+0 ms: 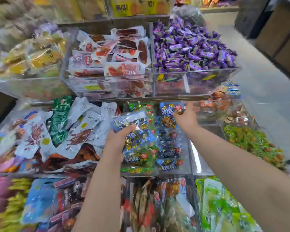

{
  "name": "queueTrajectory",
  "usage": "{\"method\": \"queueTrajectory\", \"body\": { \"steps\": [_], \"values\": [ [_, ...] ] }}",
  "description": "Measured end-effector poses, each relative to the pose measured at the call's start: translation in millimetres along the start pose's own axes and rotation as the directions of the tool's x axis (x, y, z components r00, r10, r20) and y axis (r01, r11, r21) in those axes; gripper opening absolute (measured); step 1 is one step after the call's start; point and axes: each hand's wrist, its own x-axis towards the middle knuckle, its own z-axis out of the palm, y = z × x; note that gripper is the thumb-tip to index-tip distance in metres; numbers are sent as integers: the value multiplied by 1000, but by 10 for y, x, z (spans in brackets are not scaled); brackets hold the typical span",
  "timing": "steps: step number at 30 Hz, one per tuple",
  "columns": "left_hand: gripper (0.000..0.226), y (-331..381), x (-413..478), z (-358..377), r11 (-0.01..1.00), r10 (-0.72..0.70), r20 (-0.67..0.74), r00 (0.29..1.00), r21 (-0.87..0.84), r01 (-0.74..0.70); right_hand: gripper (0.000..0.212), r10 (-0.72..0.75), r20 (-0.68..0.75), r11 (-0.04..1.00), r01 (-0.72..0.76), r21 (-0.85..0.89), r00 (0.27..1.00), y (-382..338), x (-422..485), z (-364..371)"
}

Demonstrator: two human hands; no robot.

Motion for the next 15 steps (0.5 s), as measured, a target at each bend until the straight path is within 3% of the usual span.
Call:
{"method": "queueTrajectory", "body": {
  "steps": [3,6,13,15],
  "values": [
    [106,19,87,30,1000,-29,68,997,4,29,35,41,51,999,-39,-27,998,-47,146,223],
    [115,-8,166,47,999,-45,66,997,12,44,30,109,1,993,-109,39,994,5,231,398],
    [123,-66,303,-21,998,-65,85,994,28,62,73,118,-127,991,-108,80,985,67,219,644],
    [124,-47,313,-29,997,-70,98,993,28,67,73,74,-118,995,-81,-54,990,118,169,711]
  ]
}}
